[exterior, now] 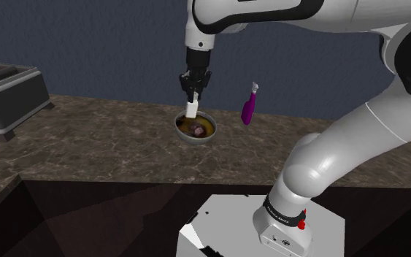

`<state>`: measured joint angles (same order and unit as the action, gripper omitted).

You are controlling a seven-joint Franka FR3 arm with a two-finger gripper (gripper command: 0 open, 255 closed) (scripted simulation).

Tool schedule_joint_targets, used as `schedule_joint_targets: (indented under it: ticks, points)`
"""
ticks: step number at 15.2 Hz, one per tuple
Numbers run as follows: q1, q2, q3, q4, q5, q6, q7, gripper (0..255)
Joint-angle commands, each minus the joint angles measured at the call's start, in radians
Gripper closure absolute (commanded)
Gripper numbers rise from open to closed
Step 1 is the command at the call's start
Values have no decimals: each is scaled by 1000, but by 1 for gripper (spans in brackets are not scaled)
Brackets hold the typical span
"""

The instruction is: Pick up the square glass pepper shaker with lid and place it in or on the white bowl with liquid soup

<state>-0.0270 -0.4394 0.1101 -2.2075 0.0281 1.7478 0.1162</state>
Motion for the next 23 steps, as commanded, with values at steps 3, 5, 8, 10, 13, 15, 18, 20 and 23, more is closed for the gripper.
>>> schedule_joint_targets:
  ticks: [3, 5, 8, 10, 13, 15, 18, 20, 23]
  points:
    - [-37, 67, -61, 76, -32, -9, -84, 255]
    - [-53, 107, -88, 126, -44, -18, -125, 255]
    - [-77, 173, -128, 209, -57, -33, -184, 255]
    - [-83, 189, -137, 216, -59, -24, -198, 255]
    - [-83, 188, -137, 175, -60, 16, -197, 255]
    - [-83, 189, -137, 148, -60, 43, -197, 255]
    - [-83, 191, -138, 110, -60, 84, -196, 255]
    - [-83, 194, -138, 86, -60, 111, -195, 255]
    - [-83, 199, -138, 51, -61, 151, -194, 255]
